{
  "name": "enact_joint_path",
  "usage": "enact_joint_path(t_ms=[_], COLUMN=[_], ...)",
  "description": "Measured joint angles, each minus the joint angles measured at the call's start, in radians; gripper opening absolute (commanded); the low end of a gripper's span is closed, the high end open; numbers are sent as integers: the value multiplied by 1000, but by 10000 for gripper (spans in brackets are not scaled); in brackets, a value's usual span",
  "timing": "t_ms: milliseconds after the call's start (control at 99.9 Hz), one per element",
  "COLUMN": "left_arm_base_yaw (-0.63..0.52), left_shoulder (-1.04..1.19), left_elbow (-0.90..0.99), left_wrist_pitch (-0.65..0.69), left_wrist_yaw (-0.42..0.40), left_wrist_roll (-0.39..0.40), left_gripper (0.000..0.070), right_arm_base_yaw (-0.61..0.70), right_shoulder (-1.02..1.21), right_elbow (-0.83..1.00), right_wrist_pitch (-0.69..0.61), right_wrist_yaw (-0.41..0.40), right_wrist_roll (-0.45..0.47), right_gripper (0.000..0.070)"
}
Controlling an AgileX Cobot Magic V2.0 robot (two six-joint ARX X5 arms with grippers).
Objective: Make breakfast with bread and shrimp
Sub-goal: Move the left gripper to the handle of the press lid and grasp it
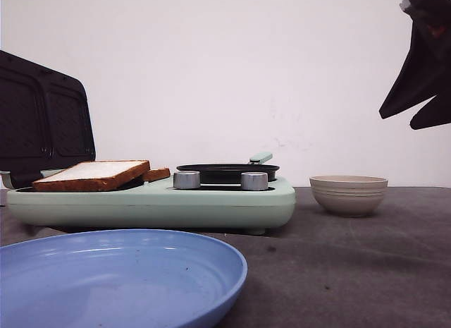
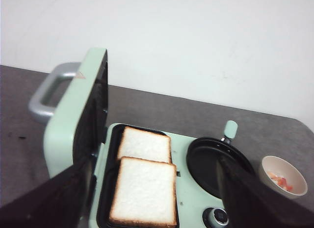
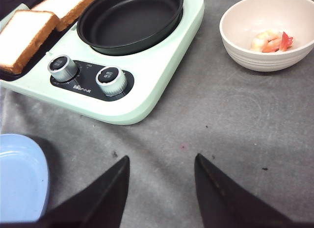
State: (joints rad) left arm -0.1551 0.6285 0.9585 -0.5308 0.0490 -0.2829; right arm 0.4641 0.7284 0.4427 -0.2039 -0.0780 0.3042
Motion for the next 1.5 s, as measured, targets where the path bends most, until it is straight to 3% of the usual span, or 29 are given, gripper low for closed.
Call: enact_joint_path(t_ms=[260, 570, 720, 1081, 1291, 1501], left_arm_base_yaw=[190, 489, 539, 537, 535, 523], left_shoulder=[253, 470, 543, 721, 805, 845], left_elbow=[226, 293, 293, 293, 293, 293], left_wrist_pitch=[-87, -26, 17, 66, 149, 182], left_wrist_yaw=[196, 450, 476, 482, 549, 554], left_wrist_roll=[-11, -180, -259, -294, -323, -352], left_gripper=[434, 434, 434, 434, 434, 434], right_arm_base_yaw=[0, 0, 0, 0, 0, 0], right_shoulder=[0, 0, 0, 0, 0, 0], right_elbow=[0, 0, 0, 0, 0, 0], right_wrist_pitch=[1, 1, 3, 23, 23, 23], right_wrist_yaw=[26, 27, 35, 52, 51, 52], right_wrist_roll=[0, 0, 0, 0, 0, 0], right_gripper=[248, 248, 248, 248, 248, 248])
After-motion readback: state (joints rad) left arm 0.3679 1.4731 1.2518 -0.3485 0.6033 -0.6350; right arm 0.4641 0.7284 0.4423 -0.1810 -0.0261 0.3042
